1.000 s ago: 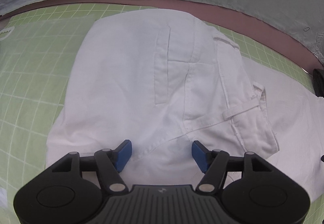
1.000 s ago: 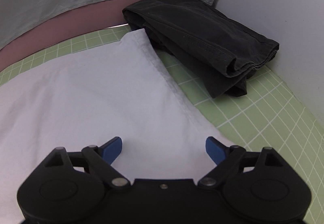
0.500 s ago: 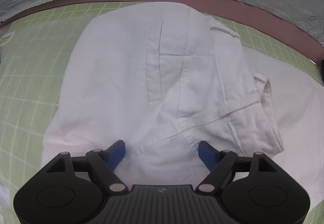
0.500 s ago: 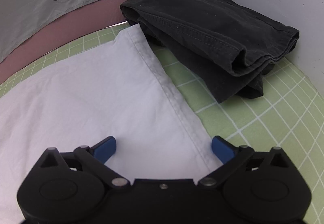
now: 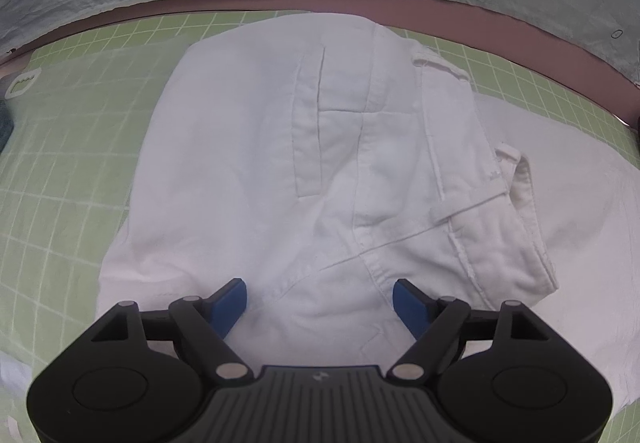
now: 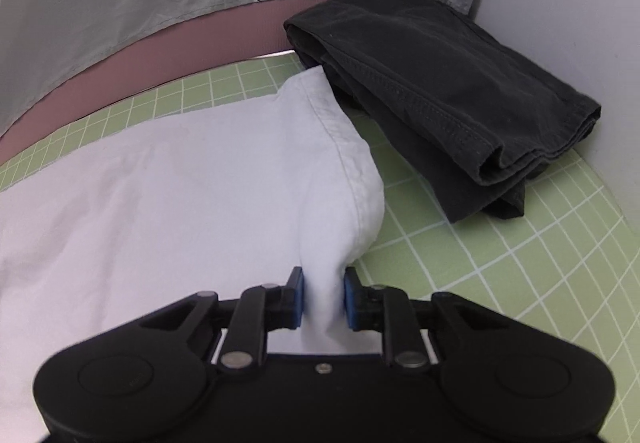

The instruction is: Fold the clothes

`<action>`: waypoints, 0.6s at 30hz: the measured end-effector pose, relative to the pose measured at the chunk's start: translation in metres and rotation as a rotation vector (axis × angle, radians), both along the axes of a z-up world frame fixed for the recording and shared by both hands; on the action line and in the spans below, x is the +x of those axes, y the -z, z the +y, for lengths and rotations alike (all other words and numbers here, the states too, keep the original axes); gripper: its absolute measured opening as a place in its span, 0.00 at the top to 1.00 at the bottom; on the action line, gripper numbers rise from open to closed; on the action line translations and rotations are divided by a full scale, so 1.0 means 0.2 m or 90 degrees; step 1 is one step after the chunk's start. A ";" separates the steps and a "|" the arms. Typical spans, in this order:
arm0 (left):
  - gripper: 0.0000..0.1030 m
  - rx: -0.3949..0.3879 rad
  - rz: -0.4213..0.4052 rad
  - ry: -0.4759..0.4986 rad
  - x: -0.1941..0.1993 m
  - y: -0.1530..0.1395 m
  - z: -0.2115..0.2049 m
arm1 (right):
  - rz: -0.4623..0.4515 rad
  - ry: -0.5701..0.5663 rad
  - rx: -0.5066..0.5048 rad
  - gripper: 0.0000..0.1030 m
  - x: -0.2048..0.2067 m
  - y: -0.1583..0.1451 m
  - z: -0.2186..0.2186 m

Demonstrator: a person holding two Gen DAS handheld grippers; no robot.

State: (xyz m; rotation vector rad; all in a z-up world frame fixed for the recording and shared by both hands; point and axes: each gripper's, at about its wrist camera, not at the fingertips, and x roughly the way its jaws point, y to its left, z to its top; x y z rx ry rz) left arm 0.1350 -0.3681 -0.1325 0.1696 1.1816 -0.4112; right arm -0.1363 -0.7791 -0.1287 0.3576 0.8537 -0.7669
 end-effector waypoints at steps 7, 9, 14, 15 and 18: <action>0.22 -0.021 -0.015 -0.016 -0.02 -0.06 0.07 | -0.063 -0.123 -0.015 0.80 0.26 -0.23 0.36; 0.22 -0.023 -0.021 -0.016 -0.03 -0.07 0.09 | -0.056 -0.172 -0.011 0.80 0.35 -0.22 0.49; 0.22 -0.029 -0.031 -0.015 -0.04 -0.08 0.12 | 0.011 -0.244 0.030 0.79 0.52 -0.01 0.76; 0.22 -0.029 -0.033 -0.013 -0.04 -0.09 0.12 | 0.030 -0.247 0.014 0.79 0.53 0.02 0.80; 0.22 -0.027 -0.046 -0.010 -0.05 -0.11 0.14 | 0.017 -0.243 0.003 0.80 0.54 -0.03 0.83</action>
